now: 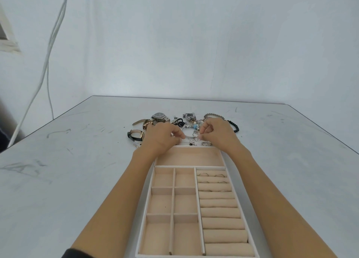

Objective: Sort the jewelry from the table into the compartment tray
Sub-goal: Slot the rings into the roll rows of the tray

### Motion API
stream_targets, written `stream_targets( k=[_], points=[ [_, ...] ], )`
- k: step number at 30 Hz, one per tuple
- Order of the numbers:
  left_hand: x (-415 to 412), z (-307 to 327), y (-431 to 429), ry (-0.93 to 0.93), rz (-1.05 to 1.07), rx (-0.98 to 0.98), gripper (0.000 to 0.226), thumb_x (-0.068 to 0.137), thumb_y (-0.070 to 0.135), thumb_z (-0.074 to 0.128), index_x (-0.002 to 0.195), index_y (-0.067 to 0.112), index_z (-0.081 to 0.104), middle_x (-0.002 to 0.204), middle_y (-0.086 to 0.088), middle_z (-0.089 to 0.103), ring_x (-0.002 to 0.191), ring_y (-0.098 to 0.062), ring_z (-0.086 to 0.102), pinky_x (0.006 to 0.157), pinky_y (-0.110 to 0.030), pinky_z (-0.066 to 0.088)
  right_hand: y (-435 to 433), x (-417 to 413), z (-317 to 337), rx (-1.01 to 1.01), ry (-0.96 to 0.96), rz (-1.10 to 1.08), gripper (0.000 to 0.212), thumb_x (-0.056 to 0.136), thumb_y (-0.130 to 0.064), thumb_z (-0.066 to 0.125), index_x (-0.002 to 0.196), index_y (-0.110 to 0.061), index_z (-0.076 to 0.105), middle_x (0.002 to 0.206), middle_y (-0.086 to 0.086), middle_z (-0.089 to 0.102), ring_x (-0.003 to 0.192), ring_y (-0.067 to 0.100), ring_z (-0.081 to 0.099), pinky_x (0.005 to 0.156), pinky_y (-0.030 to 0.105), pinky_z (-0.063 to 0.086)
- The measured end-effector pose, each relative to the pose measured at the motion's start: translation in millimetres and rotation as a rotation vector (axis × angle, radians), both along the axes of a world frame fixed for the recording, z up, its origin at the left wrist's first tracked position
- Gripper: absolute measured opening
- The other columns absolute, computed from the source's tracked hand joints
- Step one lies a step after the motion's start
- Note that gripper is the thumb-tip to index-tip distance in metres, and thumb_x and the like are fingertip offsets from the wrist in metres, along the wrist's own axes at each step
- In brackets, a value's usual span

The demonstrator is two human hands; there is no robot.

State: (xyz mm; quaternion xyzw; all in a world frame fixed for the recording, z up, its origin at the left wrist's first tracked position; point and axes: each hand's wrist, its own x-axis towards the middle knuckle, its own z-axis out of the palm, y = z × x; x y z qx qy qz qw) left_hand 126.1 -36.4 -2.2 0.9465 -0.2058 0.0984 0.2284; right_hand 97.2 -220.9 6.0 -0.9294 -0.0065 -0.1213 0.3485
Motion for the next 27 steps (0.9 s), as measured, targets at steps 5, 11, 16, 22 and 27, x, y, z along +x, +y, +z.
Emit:
stream_targets(
  k=[5,11,16,22,27],
  points=[
    [1.7,-1.5,-3.5,-0.020,0.028,0.014,0.014,0.088,0.039,0.057,0.092,0.037,0.070,0.090,0.013,0.068,0.093,-0.011,0.060,0.099,-0.040,0.028,-2.7,-4.5,5.7,0.045,0.006,0.007,0.021,0.073,-0.013,0.077,0.067,-0.026,0.060,0.067,-0.005,0.056,0.068,0.013,0.054,0.068,0.032,0.048],
    [-1.3,2.8,-18.7,-0.029,-0.041,0.085,0.019,0.089,0.034,0.054,0.097,0.037,0.070,0.098,0.013,0.067,0.095,-0.011,0.056,0.093,-0.037,0.025,-1.9,-11.1,13.6,0.120,-0.002,0.018,0.008,0.077,-0.009,0.075,0.081,-0.012,0.068,0.066,-0.002,0.058,0.057,0.006,0.053,0.053,0.017,0.041],
    [-0.9,4.3,-18.9,-0.102,0.021,0.170,0.011,0.085,0.037,0.059,0.090,0.033,0.069,0.091,0.010,0.068,0.093,-0.012,0.059,0.090,-0.036,0.027,-3.7,-12.5,14.2,0.312,-0.040,0.026,0.013,0.079,0.008,0.067,0.084,-0.004,0.068,0.069,0.012,0.063,0.055,0.016,0.059,0.051,0.019,0.054],
    [-1.9,4.6,-20.0,-0.081,0.131,0.164,0.011,0.080,0.039,0.064,0.084,0.029,0.067,0.093,0.006,0.068,0.096,-0.016,0.058,0.094,-0.037,0.033,-5.2,-14.7,15.0,0.466,-0.088,0.054,0.014,0.080,0.012,0.065,0.088,0.002,0.070,0.067,0.010,0.064,0.060,0.021,0.065,0.067,0.033,0.061],
    [-4.5,2.5,-18.8,-0.015,0.109,0.040,0.008,0.079,0.030,0.066,0.084,0.025,0.068,0.094,0.006,0.067,0.090,-0.016,0.061,0.083,-0.031,0.044,-3.1,-17.3,18.0,0.511,-0.071,0.086,0.011,0.083,0.012,0.062,0.089,0.004,0.067,0.074,0.014,0.066,0.064,0.021,0.067,0.066,0.029,0.061]
  ],
)
